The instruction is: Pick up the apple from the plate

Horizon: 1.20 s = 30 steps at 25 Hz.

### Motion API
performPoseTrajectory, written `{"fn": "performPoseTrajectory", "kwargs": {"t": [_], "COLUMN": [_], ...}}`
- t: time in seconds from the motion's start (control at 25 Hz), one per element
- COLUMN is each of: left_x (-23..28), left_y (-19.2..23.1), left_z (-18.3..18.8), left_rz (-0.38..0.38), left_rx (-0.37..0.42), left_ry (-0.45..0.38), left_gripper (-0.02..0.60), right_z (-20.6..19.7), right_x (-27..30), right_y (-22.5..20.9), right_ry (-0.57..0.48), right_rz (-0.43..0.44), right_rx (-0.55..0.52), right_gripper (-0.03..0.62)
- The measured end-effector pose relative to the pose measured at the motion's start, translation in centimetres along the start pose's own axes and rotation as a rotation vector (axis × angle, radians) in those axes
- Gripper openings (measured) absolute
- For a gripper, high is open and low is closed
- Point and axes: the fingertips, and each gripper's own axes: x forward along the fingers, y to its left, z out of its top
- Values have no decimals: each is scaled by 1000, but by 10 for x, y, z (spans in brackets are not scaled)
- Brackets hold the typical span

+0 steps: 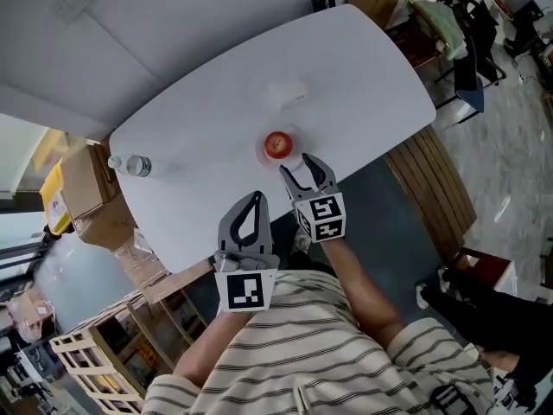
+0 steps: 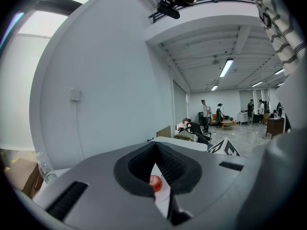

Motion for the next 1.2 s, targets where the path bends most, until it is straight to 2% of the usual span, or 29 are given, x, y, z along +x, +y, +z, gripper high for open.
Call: {"fn": "performPoseTrajectory", "kwargs": {"t": [0.2,0.48,0.92,1.2], "left_x": [-2,-5,-2,-1], "left_y": [3,8,9,5], "left_z": [-4,-12,-21,-27], "left_rz": [15,31,22,3], "left_rx": [2,-4,1,16], "left_ry": [9,29,52,69], "left_gripper": [5,5,5,5], "right_z": [-19,-43,-70,-85], "right_x": [23,48,85,102], "right_y": [-4,-6,-16,-20], "right_ry": [33,48,77,123], "right_rz": [4,13,-12,-28], "right_rx": [-28,-77,-65,-93], "right_gripper": [290,327,350,351]}}
